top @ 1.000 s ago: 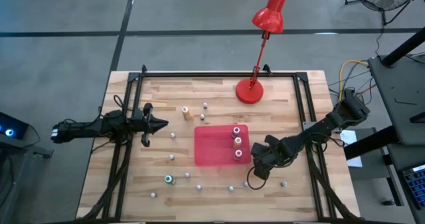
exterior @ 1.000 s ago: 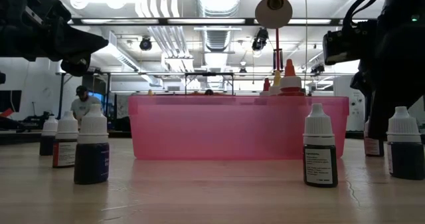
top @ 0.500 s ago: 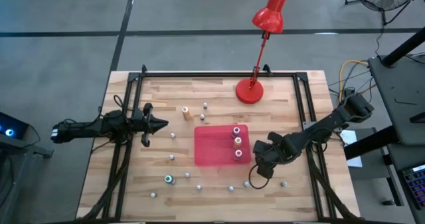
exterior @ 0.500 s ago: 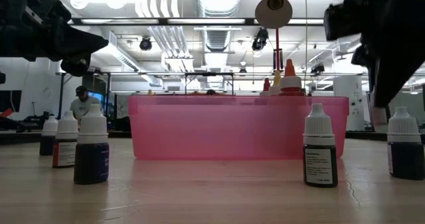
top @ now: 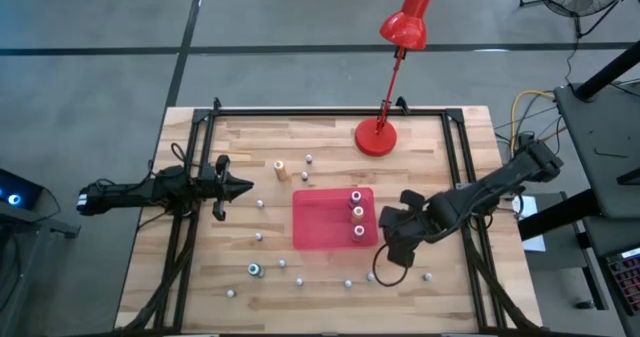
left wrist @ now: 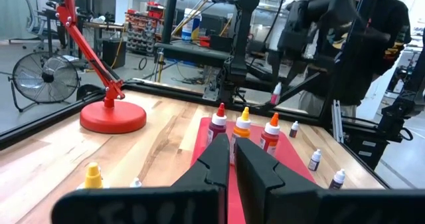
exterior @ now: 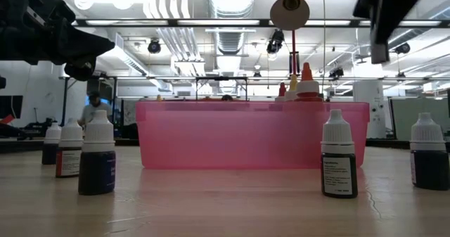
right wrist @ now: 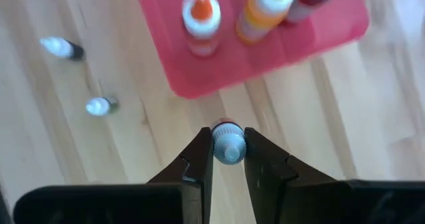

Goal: Pick & Place food coloring
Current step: Put the small pink food coloring bottle into the red bin

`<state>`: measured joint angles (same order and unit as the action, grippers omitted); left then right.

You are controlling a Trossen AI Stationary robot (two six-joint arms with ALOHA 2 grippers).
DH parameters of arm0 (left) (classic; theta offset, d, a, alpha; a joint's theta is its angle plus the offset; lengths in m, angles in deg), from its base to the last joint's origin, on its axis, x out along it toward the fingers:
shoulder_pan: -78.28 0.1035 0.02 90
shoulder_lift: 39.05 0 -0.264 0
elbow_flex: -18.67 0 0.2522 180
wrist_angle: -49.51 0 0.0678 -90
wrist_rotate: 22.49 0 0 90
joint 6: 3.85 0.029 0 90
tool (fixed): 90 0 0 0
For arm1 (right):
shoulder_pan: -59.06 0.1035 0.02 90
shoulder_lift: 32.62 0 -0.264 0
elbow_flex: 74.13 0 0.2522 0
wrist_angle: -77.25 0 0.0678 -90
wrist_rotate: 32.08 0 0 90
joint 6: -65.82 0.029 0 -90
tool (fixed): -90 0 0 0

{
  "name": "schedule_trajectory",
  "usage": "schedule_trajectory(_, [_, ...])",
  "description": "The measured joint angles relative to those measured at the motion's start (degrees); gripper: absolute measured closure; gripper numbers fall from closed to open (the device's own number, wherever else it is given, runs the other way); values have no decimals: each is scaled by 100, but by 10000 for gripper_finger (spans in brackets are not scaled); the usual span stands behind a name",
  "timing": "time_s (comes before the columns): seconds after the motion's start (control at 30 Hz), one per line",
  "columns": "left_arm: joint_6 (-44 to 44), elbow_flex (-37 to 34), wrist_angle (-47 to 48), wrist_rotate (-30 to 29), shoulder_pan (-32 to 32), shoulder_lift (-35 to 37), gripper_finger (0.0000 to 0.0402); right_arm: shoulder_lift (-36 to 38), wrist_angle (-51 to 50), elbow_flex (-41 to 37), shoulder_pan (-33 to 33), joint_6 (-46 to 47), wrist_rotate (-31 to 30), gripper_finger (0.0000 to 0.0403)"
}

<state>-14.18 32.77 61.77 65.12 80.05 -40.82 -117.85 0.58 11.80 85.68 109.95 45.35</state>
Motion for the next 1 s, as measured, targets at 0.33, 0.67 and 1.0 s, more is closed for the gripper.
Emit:
schedule_trajectory(0.33, [0,0,-2,-1,0,0,402,-410,-169,1096,-398,-757,-105,348])
schedule_trajectory(0.67, [0,0,-2,-1,0,1,402,-1326,-163,2350,-984,-1790,-100,348])
schedule_trajectory(1.0, [0,0,-3,-1,0,0,402,-2420,-163,3427,-1474,-2648,-24,348])
